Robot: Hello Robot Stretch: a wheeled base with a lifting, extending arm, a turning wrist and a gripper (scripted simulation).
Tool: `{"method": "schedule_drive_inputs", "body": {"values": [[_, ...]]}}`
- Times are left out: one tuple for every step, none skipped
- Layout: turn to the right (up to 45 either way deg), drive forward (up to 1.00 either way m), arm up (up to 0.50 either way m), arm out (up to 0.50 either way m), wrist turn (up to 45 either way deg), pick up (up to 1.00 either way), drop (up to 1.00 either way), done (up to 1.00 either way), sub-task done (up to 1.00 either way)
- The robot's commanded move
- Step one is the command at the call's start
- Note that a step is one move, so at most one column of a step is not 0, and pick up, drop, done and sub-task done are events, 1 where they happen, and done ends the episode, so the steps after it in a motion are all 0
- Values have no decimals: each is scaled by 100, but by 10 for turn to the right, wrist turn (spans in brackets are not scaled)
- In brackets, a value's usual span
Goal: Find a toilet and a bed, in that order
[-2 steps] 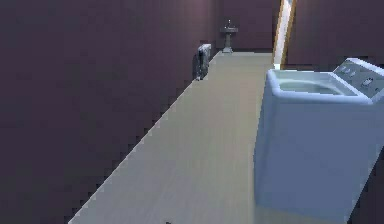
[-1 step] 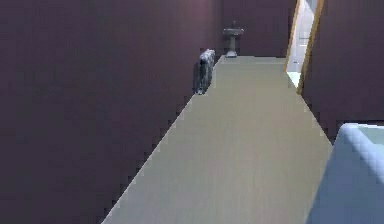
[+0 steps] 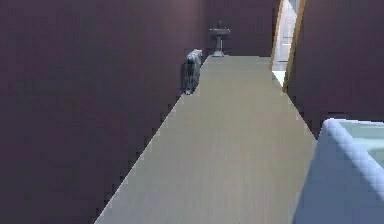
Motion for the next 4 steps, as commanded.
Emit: {"method": "schedule_drive_inputs", "body": {"values": [[0,20,0,0,0,0,0,0,0],[120,0,0,0,0,0,0,0,0],[0,100,0,0,0,0,0,0,0],[-30,0,0,0,0,0,0,0,0]]}}
